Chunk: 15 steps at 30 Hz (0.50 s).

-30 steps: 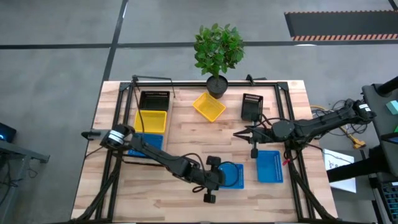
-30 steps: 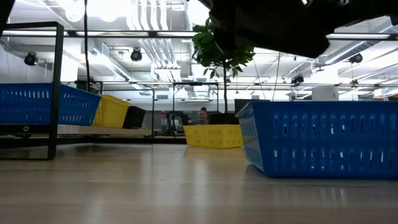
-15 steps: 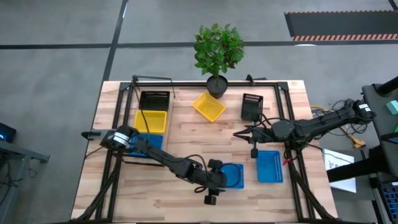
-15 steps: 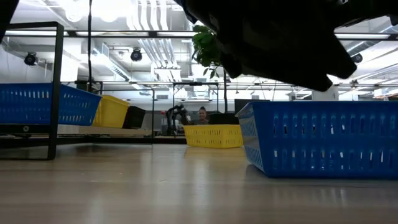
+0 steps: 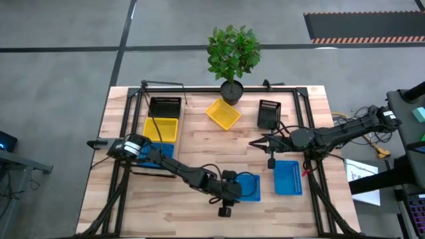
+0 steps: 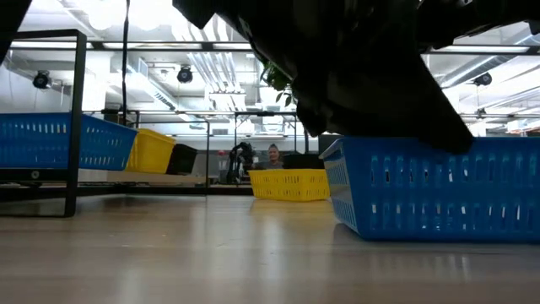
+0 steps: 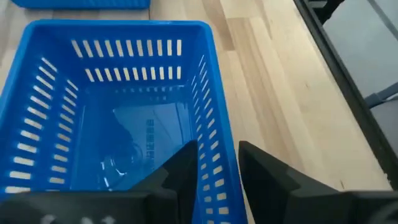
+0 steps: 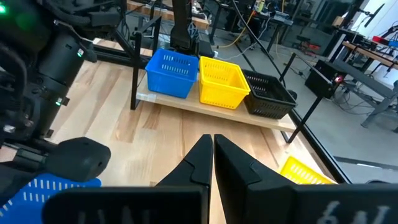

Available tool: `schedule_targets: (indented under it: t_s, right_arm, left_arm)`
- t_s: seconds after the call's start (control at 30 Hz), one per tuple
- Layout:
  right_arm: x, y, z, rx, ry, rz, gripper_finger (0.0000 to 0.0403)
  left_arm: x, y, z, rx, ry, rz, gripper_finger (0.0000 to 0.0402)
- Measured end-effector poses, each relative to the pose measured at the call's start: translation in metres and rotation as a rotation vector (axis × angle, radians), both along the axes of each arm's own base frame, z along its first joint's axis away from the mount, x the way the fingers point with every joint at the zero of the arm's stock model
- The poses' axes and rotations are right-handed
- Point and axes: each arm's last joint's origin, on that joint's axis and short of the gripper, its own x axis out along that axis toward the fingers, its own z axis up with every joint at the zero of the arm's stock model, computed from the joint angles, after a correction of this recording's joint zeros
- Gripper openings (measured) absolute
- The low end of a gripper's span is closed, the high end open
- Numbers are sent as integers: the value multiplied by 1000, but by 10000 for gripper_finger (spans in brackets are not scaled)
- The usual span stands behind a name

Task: Stack baskets on shelf by color
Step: Stack the left blue basket on top of the blue basket on the shelf

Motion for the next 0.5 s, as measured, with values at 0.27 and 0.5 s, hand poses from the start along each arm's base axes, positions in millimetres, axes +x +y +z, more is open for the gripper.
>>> schedule_targets:
  t_s: [0.27,0.5]
  right_arm:
    - [0,0,0,0,0,0,9]
    - [0,0,0,-3,1,1,9]
  left_arm:
    - [-2,5,-10,-6,12,11,21]
    - [-5,6,8,55,-40,-51,1]
